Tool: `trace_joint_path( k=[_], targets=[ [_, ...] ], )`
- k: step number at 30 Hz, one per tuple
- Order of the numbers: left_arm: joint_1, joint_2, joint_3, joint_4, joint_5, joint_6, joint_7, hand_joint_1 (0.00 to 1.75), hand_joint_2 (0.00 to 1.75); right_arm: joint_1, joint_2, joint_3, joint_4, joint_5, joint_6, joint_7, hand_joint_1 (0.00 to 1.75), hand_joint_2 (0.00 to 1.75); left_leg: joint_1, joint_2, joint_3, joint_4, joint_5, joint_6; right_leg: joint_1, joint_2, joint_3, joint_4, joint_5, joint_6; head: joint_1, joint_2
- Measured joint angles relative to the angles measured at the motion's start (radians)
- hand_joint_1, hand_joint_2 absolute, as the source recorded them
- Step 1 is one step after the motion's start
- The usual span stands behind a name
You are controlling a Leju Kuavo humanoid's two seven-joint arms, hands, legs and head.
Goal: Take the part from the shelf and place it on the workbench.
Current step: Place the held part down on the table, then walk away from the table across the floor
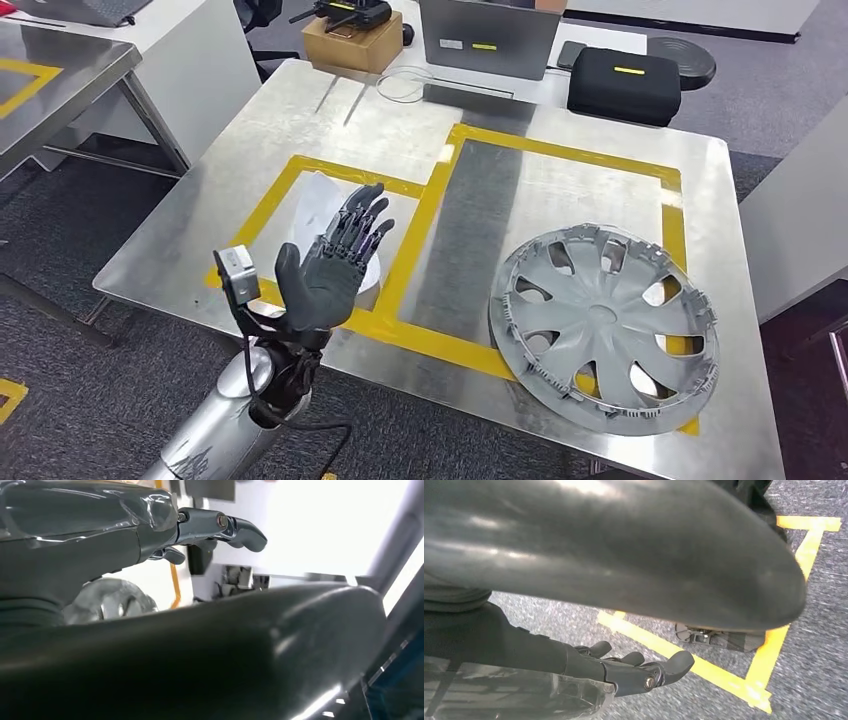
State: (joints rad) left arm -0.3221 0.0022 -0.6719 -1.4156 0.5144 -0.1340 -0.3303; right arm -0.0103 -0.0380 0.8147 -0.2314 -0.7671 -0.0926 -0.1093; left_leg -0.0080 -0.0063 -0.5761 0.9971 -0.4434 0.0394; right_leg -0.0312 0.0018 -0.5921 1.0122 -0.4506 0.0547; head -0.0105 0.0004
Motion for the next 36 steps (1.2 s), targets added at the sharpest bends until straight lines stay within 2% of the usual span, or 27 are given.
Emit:
trace_joint_path(
  k=[3, 5, 6, 8, 9, 10, 11, 13, 15, 17, 19, 21, 23, 24, 25, 26, 27, 28, 29, 30, 31, 32, 34, 35, 36],
  targets=[
    [0.016, 0.028, -0.018, -0.069, 0.008, -0.003, -0.003, 0.00, 0.00, -0.001, 0.001, 0.001, 0.000, -0.001, 0.000, -0.001, 0.00, 0.00, 0.003, -0.001, -0.004, 0.007, -0.006, -0.011, 0.003, 0.001, 0.004, -0.005, 0.001, -0.023, 0.000, 0.000],
    [0.020, 0.041, -0.025, -0.098, 0.010, -0.003, -0.003, 0.00, 0.00, -0.001, 0.001, 0.002, 0.001, -0.002, 0.000, -0.002, 0.00, 0.00, 0.009, 0.000, -0.021, 0.045, -0.032, -0.021, 0.000, 0.002, 0.008, -0.007, 0.002, -0.035, -0.001, 0.000],
    [0.022, 0.046, -0.027, -0.109, 0.010, -0.003, -0.003, 0.00, 0.00, -0.001, 0.001, 0.003, 0.001, -0.002, 0.000, -0.002, 0.00, 0.00, 0.011, 0.000, -0.043, 0.093, -0.060, -0.028, -0.002, 0.002, 0.009, -0.008, 0.002, -0.040, -0.002, 0.000],
    [0.027, 0.056, -0.032, -0.122, 0.012, -0.005, -0.003, 0.00, 0.00, -0.001, 0.001, 0.004, 0.001, -0.002, 0.000, -0.002, 0.00, 0.00, 0.015, 0.001, -0.106, 0.230, -0.124, -0.037, 0.000, 0.002, 0.008, -0.007, 0.002, -0.044, -0.002, 0.000],
    [0.031, 0.061, -0.035, -0.125, 0.018, -0.012, -0.006, 0.00, 0.00, 0.000, 0.001, 0.005, 0.001, -0.002, 0.000, -0.002, 0.00, 0.00, 0.016, 0.001, -0.133, 0.284, -0.140, -0.039, 0.002, 0.002, 0.008, -0.007, 0.002, -0.045, -0.002, 0.000],
    [0.035, 0.065, -0.038, -0.129, 0.029, -0.026, -0.012, 0.00, 0.00, 0.000, 0.001, 0.005, 0.001, -0.003, 0.000, -0.002, 0.00, 0.00, 0.017, 0.001, -0.143, 0.303, -0.139, -0.038, 0.003, 0.002, 0.008, -0.007, 0.002, -0.044, -0.002, 0.000],
    [0.039, 0.070, -0.040, -0.134, 0.043, -0.047, -0.021, 0.00, 0.00, 0.001, 0.001, 0.006, 0.001, -0.005, 0.000, -0.003, 0.00, 0.00, 0.018, 0.001, -0.133, 0.281, -0.119, -0.035, 0.004, 0.002, 0.009, -0.007, 0.003, -0.044, -0.002, 0.000],
    [0.051, 0.084, -0.044, -0.154, 0.070, -0.096, -0.046, 0.00, 0.00, 0.001, 0.003, 0.006, 0.002, -0.011, -0.001, -0.008, 0.00, 0.00, 0.016, 0.001, -0.061, 0.143, -0.055, -0.021, 0.007, 0.005, 0.013, -0.006, 0.003, -0.043, -0.002, 0.000],
    [0.070, 0.104, -0.046, -0.179, 0.085, -0.133, -0.068, 0.00, 0.00, 0.001, 0.007, 0.006, 0.003, -0.015, -0.003, -0.014, 0.00, 0.00, 0.008, 0.001, -0.003, 0.034, -0.018, -0.006, 0.012, 0.007, 0.013, -0.006, 0.005, -0.040, -0.001, 0.000],
    [0.098, 0.125, -0.043, -0.196, 0.084, -0.151, -0.086, 0.00, 0.00, 0.001, 0.008, 0.007, 0.004, -0.013, -0.004, -0.017, 0.00, 0.00, 0.001, 0.002, 0.005, 0.013, -0.014, 0.001, 0.013, 0.008, 0.011, -0.008, 0.009, -0.033, -0.001, 0.000],
    [0.132, 0.144, -0.037, -0.210, 0.074, -0.164, -0.102, 0.00, 0.00, 0.001, 0.008, 0.010, 0.004, -0.004, -0.004, -0.015, 0.00, 0.00, 0.004, 0.005, 0.010, -0.004, 0.000, 0.009, 0.012, 0.006, 0.008, -0.008, 0.006, -0.025, -0.001, 0.000],
    [0.167, 0.158, -0.028, -0.220, 0.060, -0.172, -0.120, 0.00, 0.00, -0.003, 0.005, 0.017, 0.004, 0.014, -0.005, -0.006, 0.00, 0.00, 0.008, 0.009, 0.012, -0.023, 0.019, 0.020, 0.014, 0.004, -0.015, 0.046, -0.038, -0.028, 0.001, 0.000],
    [0.208, 0.172, -0.015, -0.226, 0.045, -0.168, -0.139, 0.00, 0.00, -0.008, -0.001, 0.032, 0.004, 0.038, -0.006, 0.011, 0.00, 0.00, 0.007, 0.013, -0.001, -0.027, 0.032, 0.026, 0.013, 0.003, -0.061, 0.173, -0.111, -0.036, 0.001, 0.000],
    [0.230, 0.179, -0.007, -0.228, 0.037, -0.161, -0.149, 0.00, 0.00, -0.011, -0.006, 0.041, 0.004, 0.051, -0.002, 0.022, 0.00, 0.00, 0.006, 0.014, -0.009, -0.026, 0.038, 0.026, 0.012, 0.003, -0.079, 0.232, -0.136, -0.034, 0.001, 0.000],
    [0.251, 0.184, 0.000, -0.231, 0.026, -0.150, -0.157, 0.00, 0.00, -0.013, -0.012, 0.052, 0.004, 0.065, 0.003, 0.032, 0.00, 0.00, 0.006, 0.015, -0.018, -0.025, 0.043, 0.025, 0.010, 0.003, -0.082, 0.263, -0.148, -0.027, 0.001, 0.000],
    [0.269, 0.188, 0.007, -0.234, 0.014, -0.136, -0.165, 0.00, 0.00, -0.016, -0.019, 0.063, 0.004, 0.077, 0.010, 0.041, 0.00, 0.00, 0.006, 0.015, -0.026, -0.023, 0.049, 0.023, 0.008, 0.002, -0.066, 0.254, -0.144, -0.018, 0.001, 0.000],
    [0.286, 0.192, 0.013, -0.239, 0.003, -0.120, -0.170, 0.00, 0.00, -0.020, -0.028, 0.074, 0.004, 0.086, 0.017, 0.047, 0.00, 0.00, 0.007, 0.014, -0.035, -0.020, 0.054, 0.019, 0.005, 0.002, -0.028, 0.200, -0.128, -0.006, 0.001, 0.000],
    [0.300, 0.194, 0.019, -0.242, -0.008, -0.102, -0.175, 0.00, 0.00, -0.024, -0.036, 0.083, 0.004, 0.092, 0.023, 0.051, 0.00, 0.00, 0.008, 0.013, -0.044, -0.014, 0.059, 0.015, 0.002, 0.001, 0.024, 0.121, -0.110, 0.003, 0.001, 0.000],
    [0.313, 0.196, 0.025, -0.246, -0.016, -0.085, -0.179, 0.00, 0.00, -0.030, -0.044, 0.091, 0.004, 0.096, 0.027, 0.053, 0.00, 0.00, 0.008, 0.012, -0.053, -0.008, 0.063, 0.010, 0.002, 0.002, 0.069, 0.052, -0.094, 0.006, 0.001, 0.000],
    [0.325, 0.197, 0.031, -0.248, -0.022, -0.070, -0.183, 0.00, 0.00, -0.034, -0.051, 0.098, 0.003, 0.099, 0.029, 0.054, 0.00, 0.00, 0.007, 0.011, -0.059, -0.003, 0.067, 0.004, 0.003, 0.004, 0.099, 0.004, -0.082, 0.005, 0.000, 0.000],
    [0.335, 0.199, 0.037, -0.249, -0.025, -0.057, -0.185, 0.00, 0.00, -0.039, -0.057, 0.104, 0.003, 0.102, 0.030, 0.055, 0.00, 0.00, 0.006, 0.010, -0.064, 0.003, 0.071, -0.002, 0.005, 0.006, 0.109, -0.016, -0.077, -0.001, -0.001, 0.000],
    [0.345, 0.201, 0.042, -0.250, -0.024, -0.047, -0.186, 0.00, 0.00, -0.043, -0.063, 0.109, 0.002, 0.103, 0.031, 0.056, 0.00, 0.00, 0.006, 0.010, -0.066, 0.005, 0.076, -0.008, 0.008, 0.008, 0.103, -0.014, -0.073, -0.008, -0.002, 0.000],
    [0.364, 0.207, 0.055, -0.250, -0.015, -0.033, -0.182, 0.00, 0.00, -0.052, -0.072, 0.116, 0.000, 0.103, 0.028, 0.057, 0.00, 0.00, 0.010, 0.008, -0.073, 0.009, 0.081, -0.020, 0.006, 0.008, 0.087, -0.015, -0.063, -0.025, -0.002, 0.000],
    [0.372, 0.210, 0.061, -0.248, -0.008, -0.029, -0.176, 0.00, 0.00, -0.056, -0.075, 0.116, -0.001, 0.100, 0.024, 0.058, 0.00, 0.00, 0.013, 0.007, -0.080, 0.020, 0.064, -0.026, 0.004, 0.006, 0.080, -0.016, -0.054, -0.035, -0.003, 0.000],
    [0.378, 0.214, 0.066, -0.243, -0.002, -0.027, -0.169, 0.00, 0.00, -0.059, -0.078, 0.117, -0.001, 0.097, 0.021, 0.058, 0.00, 0.00, 0.016, 0.006, -0.092, 0.049, 0.029, -0.033, 0.001, 0.004, 0.070, -0.017, -0.044, -0.044, -0.003, 0.000]
  ],
)
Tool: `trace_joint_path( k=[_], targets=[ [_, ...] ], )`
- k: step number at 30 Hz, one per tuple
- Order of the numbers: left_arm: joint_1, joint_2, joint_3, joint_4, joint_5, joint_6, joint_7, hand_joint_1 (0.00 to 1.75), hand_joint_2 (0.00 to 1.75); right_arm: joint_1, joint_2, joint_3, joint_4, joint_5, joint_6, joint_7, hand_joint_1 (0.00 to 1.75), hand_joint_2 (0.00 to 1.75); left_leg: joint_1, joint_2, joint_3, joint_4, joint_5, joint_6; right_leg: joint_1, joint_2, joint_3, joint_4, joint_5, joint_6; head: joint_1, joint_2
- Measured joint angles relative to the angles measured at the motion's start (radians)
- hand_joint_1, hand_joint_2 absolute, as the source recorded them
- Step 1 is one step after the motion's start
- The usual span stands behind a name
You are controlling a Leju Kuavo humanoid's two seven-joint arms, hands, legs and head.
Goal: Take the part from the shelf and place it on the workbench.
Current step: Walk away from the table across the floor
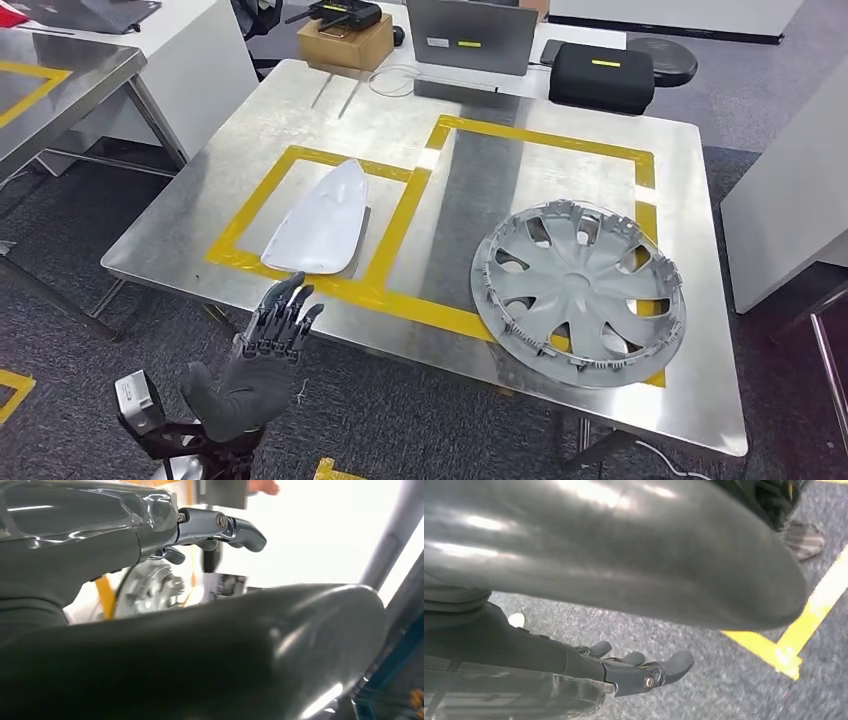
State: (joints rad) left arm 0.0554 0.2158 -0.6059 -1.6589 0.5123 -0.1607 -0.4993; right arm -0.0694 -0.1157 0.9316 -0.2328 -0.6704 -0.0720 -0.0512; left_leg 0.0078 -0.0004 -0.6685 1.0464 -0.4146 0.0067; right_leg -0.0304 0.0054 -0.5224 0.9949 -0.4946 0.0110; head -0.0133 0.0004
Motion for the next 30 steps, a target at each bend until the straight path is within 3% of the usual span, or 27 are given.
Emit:
trace_joint_path(
  k=[3, 4, 5, 6, 7, 9, 10, 11, 13, 14, 16, 18, 19, 20, 21, 22, 23, 24, 26, 28, 29, 30],
  targets=[
    [0.005, 0.005, 0.009, 0.034, 0.012, 0.003, 0.026, 0.00, 0.00, -0.001, -0.009, 0.000, -0.004, -0.016, -0.011, -0.009, 0.00, 0.00, 0.005, 0.000, -0.046, 0.179, -0.143, -0.016, 0.002, -0.006, -0.033, 0.001, 0.032, -0.009, -0.001, 0.000],
    [0.005, 0.005, 0.013, 0.051, 0.017, 0.004, 0.034, 0.00, 0.00, 0.002, -0.012, 0.000, -0.006, -0.021, -0.013, -0.015, 0.00, 0.00, 0.006, 0.000, -0.048, 0.227, -0.160, -0.018, 0.003, -0.006, -0.046, 0.002, 0.043, -0.007, -0.001, 0.000],
    [0.006, 0.005, 0.016, 0.071, 0.020, 0.007, 0.042, 0.00, 0.00, 0.006, -0.014, 0.000, -0.008, -0.025, -0.016, -0.020, 0.00, 0.00, 0.006, 0.000, -0.033, 0.241, -0.155, -0.017, 0.005, -0.007, -0.059, 0.003, 0.053, -0.006, -0.002, 0.000],
    [0.005, 0.004, 0.020, 0.094, 0.023, 0.010, 0.048, 0.00, 0.00, 0.010, -0.016, 0.000, -0.011, -0.029, -0.019, -0.024, 0.00, 0.00, 0.007, 0.000, 0.002, 0.217, -0.136, -0.014, 0.006, -0.006, -0.072, 0.003, 0.063, -0.004, -0.002, 0.000],
    [0.003, 0.003, 0.023, 0.118, 0.023, 0.016, 0.053, 0.00, 0.00, 0.014, -0.018, 0.000, -0.014, -0.033, -0.022, -0.026, 0.00, 0.00, 0.006, -0.001, 0.054, 0.157, -0.113, -0.008, 0.007, -0.006, -0.081, 0.003, 0.072, -0.002, -0.002, 0.000],
    [-0.007, -0.001, 0.030, 0.174, 0.021, 0.031, 0.061, 0.00, 0.00, 0.021, -0.021, 0.000, -0.023, -0.038, -0.030, -0.029, 0.00, 0.00, 0.001, -0.002, 0.159, 0.010, -0.103, 0.007, 0.009, -0.005, -0.093, 0.000, 0.090, 0.006, 0.000, 0.000],
    [-0.012, -0.005, 0.035, 0.204, 0.021, 0.040, 0.062, 0.00, 0.00, 0.023, -0.023, 0.000, -0.027, -0.041, -0.034, -0.029, 0.00, 0.00, -0.004, -0.002, 0.190, -0.037, -0.106, 0.015, 0.009, -0.005, -0.095, -0.002, 0.098, 0.012, 0.000, 0.000],
    [-0.018, -0.008, 0.039, 0.235, 0.019, 0.050, 0.064, 0.00, 0.00, 0.025, -0.025, 0.000, -0.031, -0.043, -0.037, -0.029, 0.00, 0.00, -0.010, -0.002, 0.201, -0.060, -0.111, 0.022, 0.007, -0.005, -0.095, -0.004, 0.107, 0.020, 0.000, 0.000],
    [-0.030, -0.016, 0.045, 0.300, 0.016, 0.069, 0.065, 0.00, 0.00, 0.030, -0.029, 0.000, -0.037, -0.046, -0.043, -0.025, 0.00, 0.00, -0.016, -0.001, 0.191, -0.072, -0.089, 0.037, 0.006, -0.005, -0.097, -0.012, 0.123, 0.034, -0.002, 0.000],
    [-0.035, -0.020, 0.047, 0.330, 0.013, 0.076, 0.065, 0.00, 0.00, 0.033, -0.031, 0.000, -0.039, -0.047, -0.044, -0.023, 0.00, 0.00, -0.016, 0.000, 0.184, -0.082, -0.074, 0.045, 0.006, -0.005, -0.104, -0.008, 0.116, 0.035, -0.002, 0.000],
    [-0.043, -0.030, 0.049, 0.380, 0.012, 0.086, 0.064, 0.00, 0.00, 0.037, -0.034, 0.000, -0.042, -0.047, -0.046, -0.019, 0.00, 0.00, -0.013, 0.003, 0.162, -0.099, -0.038, 0.059, 0.010, -0.005, -0.134, 0.054, 0.050, 0.022, 0.001, 0.000],
    [-0.047, -0.039, 0.050, 0.428, 0.010, 0.108, 0.076, 0.00, 0.00, 0.038, -0.038, 0.000, -0.045, -0.049, -0.047, -0.015, 0.00, 0.00, -0.017, 0.005, 0.129, -0.099, -0.009, 0.065, 0.010, -0.005, -0.173, 0.187, -0.043, 0.011, 0.003, 0.000],
    [-0.049, -0.044, 0.050, 0.454, 0.008, 0.125, 0.087, 0.00, 0.00, 0.039, -0.040, 0.000, -0.045, -0.050, -0.047, -0.013, 0.00, 0.00, -0.019, 0.005, 0.111, -0.098, 0.004, 0.065, 0.009, -0.005, -0.182, 0.247, -0.067, 0.013, 0.003, 0.000],
    [-0.051, -0.049, 0.051, 0.481, 0.006, 0.145, 0.101, 0.00, 0.00, 0.039, -0.041, 0.000, -0.045, -0.053, -0.047, -0.011, 0.00, 0.00, -0.020, 0.006, 0.093, -0.096, 0.017, 0.064, 0.009, -0.005, -0.177, 0.284, -0.069, 0.022, 0.003, 0.000],
    [-0.053, -0.053, 0.052, 0.512, 0.002, 0.164, 0.116, 0.00, 0.00, 0.039, -0.042, 0.000, -0.046, -0.055, -0.046, -0.009, 0.00, 0.00, -0.021, 0.007, 0.075, -0.094, 0.029, 0.062, 0.009, -0.005, -0.156, 0.284, -0.053, 0.033, 0.003, 0.000],
    [-0.056, -0.058, 0.053, 0.544, -0.002, 0.182, 0.130, 0.00, 0.00, 0.039, -0.042, 0.000, -0.046, -0.058, -0.044, -0.008, 0.00, 0.00, -0.021, 0.008, 0.057, -0.090, 0.040, 0.060, 0.009, -0.006, -0.115, 0.248, -0.028, 0.043, 0.003, 0.000],
    [-0.061, -0.062, 0.054, 0.580, -0.012, 0.202, 0.148, 0.00, 0.00, 0.038, -0.042, 0.000, -0.046, -0.062, -0.042, -0.006, 0.00, 0.00, -0.021, 0.009, 0.041, -0.085, 0.051, 0.056, 0.008, -0.005, -0.057, 0.174, -0.015, 0.047, 0.004, 0.000],
    [-0.067, -0.067, 0.054, 0.621, -0.025, 0.222, 0.166, 0.00, 0.00, 0.036, -0.042, 0.001, -0.046, -0.065, -0.040, -0.005, 0.00, 0.00, -0.022, 0.009, 0.028, -0.077, 0.059, 0.051, 0.010, -0.005, 0.004, 0.087, -0.018, 0.044, 0.005, 0.000],
    [-0.086, -0.078, 0.054, 0.718, -0.060, 0.261, 0.206, 0.00, 0.00, 0.034, -0.042, 0.001, -0.047, -0.072, -0.039, -0.004, 0.00, 0.00, -0.022, 0.010, 0.015, -0.069, 0.076, 0.039, 0.016, -0.002, 0.074, -0.025, -0.040, 0.026, 0.006, 0.000],
    [-0.104, -0.087, 0.053, 0.822, -0.086, 0.283, 0.238, 0.00, 0.00, 0.033, -0.043, 0.001, -0.047, -0.080, -0.038, -0.002, 0.00, 0.00, -0.019, 0.010, 0.012, -0.069, 0.091, 0.026, 0.018, 0.000, 0.071, -0.034, -0.035, 0.008, 0.004, 0.000],
    [-0.112, -0.091, 0.052, 0.870, -0.094, 0.288, 0.252, 0.00, 0.00, 0.033, -0.042, 0.001, -0.047, -0.083, -0.038, -0.001, 0.00, 0.00, -0.016, 0.009, 0.007, -0.063, 0.083, 0.019, 0.016, 0.000, 0.065, -0.034, -0.027, 0.000, 0.005, 0.000],
    [-0.117, -0.095, 0.052, 0.914, -0.101, 0.291, 0.265, 0.00, 0.00, 0.032, -0.042, 0.001, -0.047, -0.085, -0.038, 0.000, 0.00, 0.00, -0.012, 0.007, -0.001, -0.044, 0.056, 0.012, 0.013, -0.001, 0.057, -0.035, -0.016, -0.010, 0.004, 0.000]
  ],
)
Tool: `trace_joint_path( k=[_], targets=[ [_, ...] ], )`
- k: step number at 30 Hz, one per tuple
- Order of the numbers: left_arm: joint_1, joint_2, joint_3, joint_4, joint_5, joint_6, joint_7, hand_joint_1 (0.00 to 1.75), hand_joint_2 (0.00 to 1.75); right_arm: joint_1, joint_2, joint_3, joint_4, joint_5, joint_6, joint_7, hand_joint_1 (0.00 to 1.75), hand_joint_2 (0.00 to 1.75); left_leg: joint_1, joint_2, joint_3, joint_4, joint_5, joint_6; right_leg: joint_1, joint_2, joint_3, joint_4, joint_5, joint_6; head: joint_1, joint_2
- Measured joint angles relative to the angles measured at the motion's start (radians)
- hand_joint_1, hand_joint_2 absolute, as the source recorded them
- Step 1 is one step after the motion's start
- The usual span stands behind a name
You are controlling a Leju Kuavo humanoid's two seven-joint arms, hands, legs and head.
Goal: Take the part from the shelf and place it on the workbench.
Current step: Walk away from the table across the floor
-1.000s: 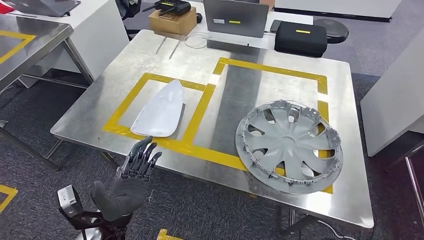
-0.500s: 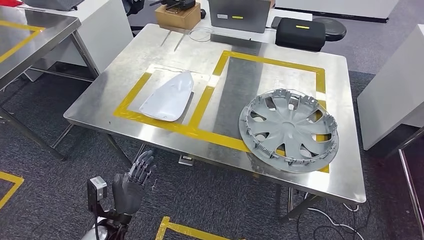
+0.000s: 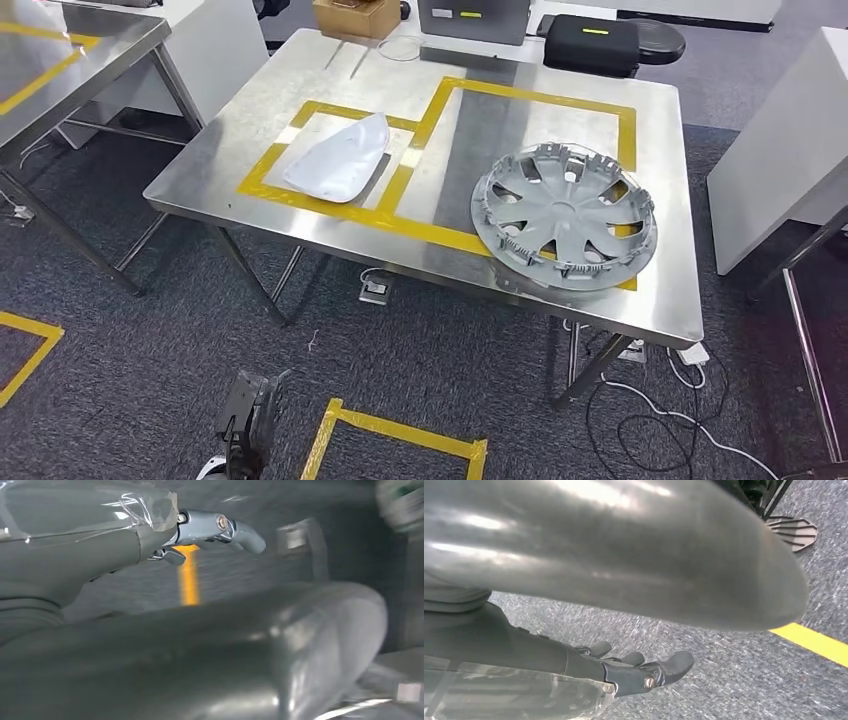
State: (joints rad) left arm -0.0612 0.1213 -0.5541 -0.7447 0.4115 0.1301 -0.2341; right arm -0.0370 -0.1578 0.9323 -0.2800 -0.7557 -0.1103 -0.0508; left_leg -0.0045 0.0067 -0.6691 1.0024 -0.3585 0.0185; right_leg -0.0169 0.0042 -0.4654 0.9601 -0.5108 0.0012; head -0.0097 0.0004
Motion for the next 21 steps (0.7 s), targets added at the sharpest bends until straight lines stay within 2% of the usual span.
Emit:
trace_joint_path(
  k=[1, 3, 4, 5, 6, 7, 8, 9, 10, 11, 12, 13, 14, 15, 16, 17, 18, 19, 20, 21],
  targets=[
    [-0.005, -0.002, -0.001, 0.039, -0.006, 0.002, 0.012, 0.00, 0.00, 0.000, 0.000, 0.000, 0.000, -0.002, 0.000, 0.001, 0.00, 0.00, 0.004, -0.002, -0.013, 0.038, -0.045, -0.008, -0.003, -0.001, -0.010, -0.001, 0.012, -0.007, 0.000, 0.000],
    [-0.016, -0.007, -0.002, 0.108, -0.012, 0.005, 0.039, 0.00, 0.00, 0.001, 0.000, 0.000, 0.000, -0.006, -0.001, 0.003, 0.00, 0.00, 0.010, -0.003, -0.044, 0.164, -0.152, -0.022, -0.001, -0.003, -0.035, 0.001, 0.035, -0.013, -0.002, 0.000],
    [-0.022, -0.010, -0.002, 0.140, -0.013, 0.006, 0.054, 0.00, 0.00, 0.002, 0.000, 0.000, 0.000, -0.008, -0.001, 0.003, 0.00, 0.00, 0.013, -0.003, -0.054, 0.228, -0.182, -0.027, -0.001, -0.003, -0.048, 0.003, 0.046, -0.012, -0.002, 0.000],
    [-0.028, -0.013, -0.002, 0.173, -0.012, 0.009, 0.074, 0.00, 0.00, 0.002, 0.000, 0.000, 0.000, -0.009, -0.002, 0.004, 0.00, 0.00, 0.015, -0.003, -0.052, 0.270, -0.188, -0.029, 0.000, -0.003, -0.063, 0.005, 0.057, -0.010, -0.002, 0.000],
    [-0.033, -0.016, -0.003, 0.205, -0.010, 0.013, 0.094, 0.00, 0.00, 0.003, 0.000, 0.000, 0.000, -0.011, -0.002, 0.004, 0.00, 0.00, 0.017, -0.003, -0.033, 0.278, -0.174, -0.029, 0.000, -0.003, -0.077, 0.008, 0.067, -0.007, -0.002, 0.000],
    [-0.037, -0.018, -0.003, 0.233, -0.007, 0.019, 0.113, 0.00, 0.00, 0.004, 0.000, 0.000, 0.000, -0.011, -0.003, 0.006, 0.00, 0.00, 0.017, -0.003, 0.007, 0.245, -0.150, -0.027, 0.000, -0.003, -0.092, 0.012, 0.076, -0.004, -0.002, 0.000],
    [-0.041, -0.019, -0.003, 0.260, -0.003, 0.025, 0.129, 0.00, 0.00, 0.005, 0.001, 0.000, 0.000, -0.012, -0.004, 0.008, 0.00, 0.00, 0.017, -0.005, 0.062, 0.179, -0.132, -0.021, 0.000, -0.002, -0.104, 0.016, 0.083, 0.000, -0.002, 0.000],
    [-0.045, -0.020, -0.002, 0.282, -0.001, 0.030, 0.141, 0.00, 0.00, 0.005, 0.003, 0.000, 0.000, -0.012, -0.005, 0.010, 0.00, 0.00, 0.015, -0.006, 0.121, 0.099, -0.131, -0.014, 0.001, -0.002, -0.113, 0.018, 0.091, 0.004, -0.002, 0.000],
    [-0.049, -0.022, -0.002, 0.302, 0.000, 0.035, 0.150, 0.00, 0.00, 0.005, 0.004, 0.000, 0.000, -0.012, -0.006, 0.011, 0.00, 0.00, 0.013, -0.007, 0.166, 0.033, -0.137, -0.006, 0.002, -0.003, -0.119, 0.018, 0.099, 0.010, -0.001, 0.000],
    [-0.051, -0.023, -0.002, 0.320, 0.001, 0.039, 0.156, 0.00, 0.00, 0.004, 0.006, 0.000, 0.000, -0.011, -0.006, 0.013, 0.00, 0.00, 0.008, -0.008, 0.191, -0.009, -0.145, 0.002, 0.001, -0.003, -0.122, 0.017, 0.107, 0.016, -0.001, 0.000],
    [-0.053, -0.024, -0.002, 0.335, 0.002, 0.041, 0.160, 0.00, 0.00, 0.003, 0.007, 0.000, 0.000, -0.011, -0.007, 0.014, 0.00, 0.00, 0.004, -0.009, 0.198, -0.027, -0.149, 0.009, 0.000, -0.004, -0.124, 0.015, 0.115, 0.024, -0.001, 0.000],
    [-0.054, -0.025, -0.001, 0.349, 0.002, 0.042, 0.162, 0.00, 0.00, 0.003, 0.007, 0.000, 0.000, -0.011, -0.007, 0.014, 0.00, 0.00, 0.000, -0.008, 0.190, -0.030, -0.139, 0.016, 0.000, -0.005, -0.126, 0.011, 0.125, 0.032, 0.000, 0.000],
    [-0.056, -0.026, -0.001, 0.360, 0.003, 0.044, 0.163, 0.00, 0.00, 0.004, 0.007, 0.000, 0.000, -0.011, -0.007, 0.015, 0.00, 0.00, 0.000, -0.006, 0.185, -0.037, -0.127, 0.025, -0.001, -0.005, -0.131, 0.012, 0.126, 0.036, -0.001, 0.000],
    [-0.058, -0.028, 0.000, 0.369, 0.003, 0.044, 0.165, 0.00, 0.00, 0.005, 0.007, 0.000, 0.000, -0.011, -0.008, 0.015, 0.00, 0.00, 0.001, -0.004, 0.176, -0.045, -0.112, 0.034, -0.001, -0.005, -0.140, 0.023, 0.114, 0.036, 0.000, 0.000],
    [-0.060, -0.029, 0.001, 0.375, 0.004, 0.044, 0.165, 0.00, 0.00, 0.006, 0.008, 0.000, 0.000, -0.011, -0.008, 0.016, 0.00, 0.00, 0.003, -0.002, 0.165, -0.053, -0.095, 0.041, 0.000, -0.005, -0.155, 0.049, 0.085, 0.031, 0.002, 0.000],
    [-0.062, -0.032, 0.001, 0.380, 0.004, 0.044, 0.166, 0.00, 0.00, 0.005, 0.008, 0.000, 0.001, -0.011, -0.008, 0.016, 0.00, 0.00, 0.005, 0.000, 0.153, -0.057, -0.080, 0.046, -0.001, -0.005, -0.174, 0.099, 0.039, 0.024, 0.003, 0.000],
    [-0.062, -0.033, 0.002, 0.384, 0.004, 0.044, 0.166, 0.00, 0.00, 0.005, 0.008, 0.000, 0.000, -0.011, -0.009, 0.017, 0.00, 0.00, 0.004, -0.001, 0.135, -0.058, -0.066, 0.049, -0.001, -0.005, -0.195, 0.165, -0.009, 0.019, 0.004, 0.000],
    [-0.063, -0.035, 0.002, 0.388, 0.004, 0.044, 0.166, 0.00, 0.00, 0.005, 0.009, 0.000, 0.000, -0.010, -0.009, 0.017, 0.00, 0.00, 0.002, 0.000, 0.118, -0.057, -0.054, 0.050, -0.001, -0.005, -0.210, 0.234, -0.044, 0.019, 0.005, 0.000],
    [-0.063, -0.036, 0.002, 0.393, 0.004, 0.044, 0.166, 0.00, 0.00, 0.005, 0.008, 0.000, 0.001, -0.010, -0.010, 0.017, 0.00, 0.00, 0.000, 0.001, 0.101, -0.055, -0.041, 0.050, -0.001, -0.005, -0.214, 0.288, -0.061, 0.025, 0.005, 0.000],
    [-0.063, -0.038, 0.002, 0.397, 0.004, 0.044, 0.166, 0.00, 0.00, 0.005, 0.008, 0.000, 0.001, -0.010, -0.010, 0.017, 0.00, 0.00, -0.001, 0.001, 0.084, -0.052, -0.030, 0.049, -0.001, -0.005, -0.203, 0.311, -0.056, 0.034, 0.005, 0.000]
  ],
)
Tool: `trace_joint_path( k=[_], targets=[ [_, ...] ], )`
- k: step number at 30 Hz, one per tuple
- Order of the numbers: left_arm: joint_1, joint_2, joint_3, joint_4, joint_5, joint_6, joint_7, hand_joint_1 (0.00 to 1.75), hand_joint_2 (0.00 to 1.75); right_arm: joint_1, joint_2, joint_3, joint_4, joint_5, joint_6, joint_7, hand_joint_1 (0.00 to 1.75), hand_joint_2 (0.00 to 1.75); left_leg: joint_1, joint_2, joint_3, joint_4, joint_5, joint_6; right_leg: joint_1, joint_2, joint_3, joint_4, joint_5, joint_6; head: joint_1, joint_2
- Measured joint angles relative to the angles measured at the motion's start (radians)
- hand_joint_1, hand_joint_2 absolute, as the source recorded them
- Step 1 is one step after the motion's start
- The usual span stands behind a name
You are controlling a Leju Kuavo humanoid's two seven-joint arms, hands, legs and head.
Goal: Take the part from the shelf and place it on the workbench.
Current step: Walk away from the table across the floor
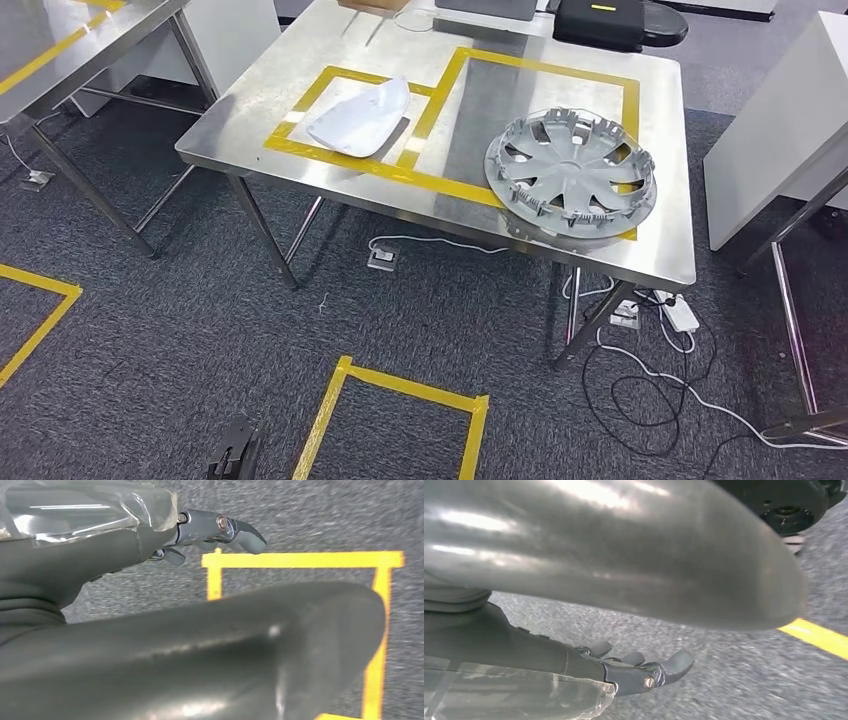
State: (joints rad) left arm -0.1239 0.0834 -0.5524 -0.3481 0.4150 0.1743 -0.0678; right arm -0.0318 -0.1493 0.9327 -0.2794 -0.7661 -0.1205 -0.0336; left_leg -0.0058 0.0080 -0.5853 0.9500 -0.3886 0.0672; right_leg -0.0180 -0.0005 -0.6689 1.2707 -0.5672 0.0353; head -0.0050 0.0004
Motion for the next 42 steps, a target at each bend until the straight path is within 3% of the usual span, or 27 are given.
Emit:
trace_joint_path(
  k=[1, 3, 4, 6, 8, 9, 11, 13, 14, 15, 16, 17, 19, 21, 23, 25, 27, 29, 31, 32, 33, 34, 36, 37, 39, 40, 42],
  targets=[
    [0.000, -0.001, 0.000, 0.003, 0.000, 0.000, 0.001, 0.00, 0.00, 0.000, 0.000, 0.000, 0.000, 0.000, 0.000, 0.000, 0.00, 0.00, -0.001, 0.000, -0.016, 0.003, 0.010, -0.002, 0.000, 0.000, 0.030, -0.018, 0.020, 0.010, 0.000, 0.000],
    [0.000, -0.004, 0.000, 0.009, 0.002, 0.004, 0.008, 0.00, 0.00, -0.003, -0.001, 0.000, 0.000, 0.000, -0.001, 0.000, 0.00, 0.00, -0.003, 0.001, -0.045, 0.014, 0.029, -0.007, 0.001, 0.000, 0.138, -0.154, 0.048, 0.017, 0.000, 0.000],
    [0.000, -0.004, 0.001, 0.012, 0.004, 0.009, 0.015, 0.00, 0.00, -0.006, -0.002, 0.000, 0.000, 0.000, -0.002, 0.000, 0.00, 0.00, -0.004, 0.002, -0.056, 0.019, 0.037, -0.012, 0.004, 0.000, 0.192, -0.230, 0.047, 0.011, -0.001, 0.000],
    [0.001, -0.005, 0.003, 0.021, 0.012, 0.020, 0.031, 0.00, 0.00, -0.011, -0.002, 0.000, 0.000, 0.002, -0.005, 0.003, 0.00, 0.00, -0.004, 0.003, -0.066, 0.024, 0.055, -0.023, 0.011, 0.001, 0.241, -0.314, 0.033, -0.005, -0.002, 0.000],
    [0.005, -0.006, 0.009, 0.032, 0.020, 0.032, 0.043, 0.00, 0.00, -0.015, 0.000, 0.000, 0.000, 0.007, -0.009, 0.009, 0.00, 0.00, -0.001, 0.003, -0.071, 0.023, 0.069, -0.035, 0.010, 0.001, 0.227, -0.318, 0.045, -0.018, 0.000, 0.000],
    [0.009, -0.006, 0.012, 0.039, 0.023, 0.037, 0.050, 0.00, 0.00, -0.018, 0.002, 0.001, 0.000, 0.010, -0.010, 0.013, 0.00, 0.00, 0.002, 0.001, -0.078, 0.032, 0.055, -0.042, 0.008, 0.000, 0.219, -0.319, 0.054, -0.028, 0.001, 0.000],
    [0.018, -0.006, 0.016, 0.051, 0.026, 0.050, 0.062, 0.00, 0.00, -0.023, 0.004, 0.002, 0.000, 0.017, -0.011, 0.020, 0.00, 0.00, 0.008, -0.003, -0.104, 0.104, -0.031, -0.057, 0.001, -0.003, 0.197, -0.321, 0.078, -0.043, 0.002, 0.000],
    [0.024, -0.007, 0.018, 0.062, 0.026, 0.060, 0.077, 0.00, 0.00, -0.028, 0.006, 0.003, 0.000, 0.021, -0.011, 0.025, 0.00, 0.00, 0.014, -0.005, -0.137, 0.243, -0.134, -0.069, 0.001, -0.004, 0.173, -0.319, 0.101, -0.047, 0.001, 0.000],
    [0.026, -0.007, 0.018, 0.066, 0.026, 0.063, 0.084, 0.00, 0.00, -0.029, 0.007, 0.004, 0.000, 0.023, -0.011, 0.027, 0.00, 0.00, 0.017, -0.005, -0.144, 0.304, -0.156, -0.074, 0.001, -0.004, 0.159, -0.316, 0.112, -0.045, 0.001, 0.000],
    [0.028, -0.007, 0.018, 0.070, 0.026, 0.066, 0.092, 0.00, 0.00, -0.030, 0.008, 0.004, 0.000, 0.025, -0.011, 0.029, 0.00, 0.00, 0.020, -0.005, -0.138, 0.338, -0.156, -0.077, 0.001, -0.005, 0.145, -0.313, 0.122, -0.042, 0.001, 0.000],
    [0.030, -0.008, 0.019, 0.074, 0.027, 0.068, 0.098, 0.00, 0.00, -0.032, 0.009, 0.004, 0.000, 0.028, -0.010, 0.031, 0.00, 0.00, 0.023, -0.005, -0.111, 0.331, -0.137, -0.078, 0.000, -0.005, 0.129, -0.308, 0.131, -0.038, 0.001, 0.000],
    [0.033, -0.008, 0.019, 0.076, 0.028, 0.069, 0.103, 0.00, 0.00, -0.033, 0.011, 0.004, 0.000, 0.032, -0.010, 0.034, 0.00, 0.00, 0.026, -0.005, -0.065, 0.284, -0.111, -0.079, -0.002, -0.005, 0.115, -0.302, 0.137, -0.034, 0.001, 0.000],
    [0.036, -0.008, 0.021, 0.081, 0.033, 0.071, 0.110, 0.00, 0.00, -0.038, 0.012, 0.004, 0.000, 0.039, -0.010, 0.039, 0.00, 0.00, 0.028, -0.008, 0.047, 0.131, -0.100, -0.076, -0.002, -0.005, 0.094, -0.291, 0.149, -0.021, 0.001, 0.000],
    [0.040, -0.010, 0.025, 0.087, 0.037, 0.070, 0.114, 0.00, 0.00, -0.043, 0.014, 0.005, 0.000, 0.045, -0.009, 0.043, 0.00, 0.00, 0.021, -0.014, 0.099, 0.044, -0.114, -0.065, 0.000, -0.005, 0.084, -0.290, 0.164, -0.006, 0.001, 0.000],
    [0.045, -0.011, 0.030, 0.095, 0.039, 0.068, 0.117, 0.00, 0.00, -0.046, 0.015, 0.005, 0.000, 0.050, -0.007, 0.047, 0.00, 0.00, 0.016, -0.014, 0.091, 0.035, -0.102, -0.047, -0.002, -0.005, 0.079, -0.294, 0.179, 0.010, 0.002, 0.000],
    [0.049, -0.011, 0.034, 0.100, 0.041, 0.067, 0.120, 0.00, 0.00, -0.045, 0.016, 0.006, 0.001, 0.052, -0.005, 0.051, 0.00, 0.00, 0.015, -0.009, 0.073, 0.028, -0.082, -0.025, -0.005, -0.004, 0.059, -0.269, 0.155, 0.013, 0.003, 0.000],
    [0.051, -0.012, 0.036, 0.102, 0.041, 0.065, 0.120, 0.00, 0.00, -0.046, 0.017, 0.006, 0.001, 0.054, -0.003, 0.052, 0.00, 0.00, 0.012, -0.006, 0.047, 0.025, -0.057, -0.008, -0.006, -0.004, 0.022, -0.172, 0.071, -0.001, 0.004, 0.000],
    [0.053, -0.013, 0.039, 0.103, 0.043, 0.061, 0.121, 0.00, 0.00, -0.047, 0.017, 0.006, 0.001, 0.057, -0.002, 0.053, 0.00, 0.00, 0.003, -0.005, 0.014, 0.027, -0.033, -0.001, -0.005, -0.003, -0.010, -0.037, -0.004, -0.007, 0.004, 0.000],
    [0.054, -0.013, 0.041, 0.104, 0.046, 0.056, 0.123, 0.00, 0.00, -0.047, 0.018, 0.006, 0.001, 0.061, 0.000, 0.055, 0.00, 0.00, -0.008, -0.005, -0.016, 0.028, -0.010, 0.003, -0.001, -0.003, 0.008, 0.013, -0.004, 0.002, 0.004, 0.000],
    [0.055, -0.013, 0.042, 0.104, 0.046, 0.054, 0.123, 0.00, 0.00, -0.049, 0.018, 0.006, 0.001, 0.063, 0.001, 0.056, 0.00, 0.00, -0.013, -0.005, -0.028, 0.029, 0.001, 0.004, 0.004, -0.003, 0.044, -0.018, 0.019, 0.005, 0.004, 0.000],
    [0.055, -0.013, 0.043, 0.104, 0.046, 0.054, 0.123, 0.00, 0.00, -0.051, 0.018, 0.006, 0.001, 0.065, 0.003, 0.057, 0.00, 0.00, -0.016, -0.006, -0.039, 0.029, 0.011, 0.005, 0.011, -0.003, 0.097, -0.084, 0.040, 0.001, 0.004, 0.000],
    [0.055, -0.017, 0.044, 0.104, 0.046, 0.054, 0.123, 0.00, 0.00, -0.054, 0.015, 0.006, 0.001, 0.067, 0.003, 0.058, 0.00, 0.00, -0.019, -0.006, -0.048, 0.029, 0.021, 0.004, 0.020, -0.005, 0.157, -0.169, 0.046, -0.013, 0.004, 0.000],
    [0.055, -0.021, 0.044, 0.104, 0.046, 0.053, 0.124, 0.00, 0.00, -0.061, 0.011, 0.006, 0.001, 0.069, 0.005, 0.060, 0.00, 0.00, -0.018, -0.004, -0.056, 0.027, 0.041, -0.002, 0.036, -0.007, 0.244, -0.307, 0.036, -0.037, 0.002, 0.000],
    [0.056, -0.022, 0.044, 0.105, 0.046, 0.053, 0.124, 0.00, 0.00, -0.063, 0.009, 0.006, 0.001, 0.070, 0.005, 0.060, 0.00, 0.00, -0.015, -0.004, -0.058, 0.025, 0.051, -0.007, 0.040, -0.007, 0.259, -0.339, 0.030, -0.043, 0.004, 0.000],
    [0.057, -0.021, 0.044, 0.108, 0.046, 0.052, 0.125, 0.00, 0.00, -0.064, 0.010, 0.006, 0.001, 0.070, 0.007, 0.061, 0.00, 0.00, -0.012, -0.007, -0.064, 0.018, 0.067, -0.018, 0.038, -0.006, 0.250, -0.352, 0.051, -0.045, 0.010, 0.000],
    [0.059, -0.020, 0.044, 0.109, 0.045, 0.052, 0.125, 0.00, 0.00, -0.066, 0.010, 0.007, 0.001, 0.071, 0.008, 0.062, 0.00, 0.00, -0.011, -0.010, -0.073, 0.025, 0.054, -0.025, 0.033, -0.007, 0.242, -0.357, 0.064, -0.047, 0.013, 0.000],
    [0.061, -0.018, 0.044, 0.112, 0.045, 0.053, 0.127, 0.00, 0.00, -0.068, 0.013, 0.007, 0.002, 0.071, 0.008, 0.064, 0.00, 0.00, -0.002, -0.015, -0.101, 0.095, -0.034, -0.044, 0.021, -0.008, 0.218, -0.359, 0.093, -0.052, 0.012, 0.000]
  ],
)
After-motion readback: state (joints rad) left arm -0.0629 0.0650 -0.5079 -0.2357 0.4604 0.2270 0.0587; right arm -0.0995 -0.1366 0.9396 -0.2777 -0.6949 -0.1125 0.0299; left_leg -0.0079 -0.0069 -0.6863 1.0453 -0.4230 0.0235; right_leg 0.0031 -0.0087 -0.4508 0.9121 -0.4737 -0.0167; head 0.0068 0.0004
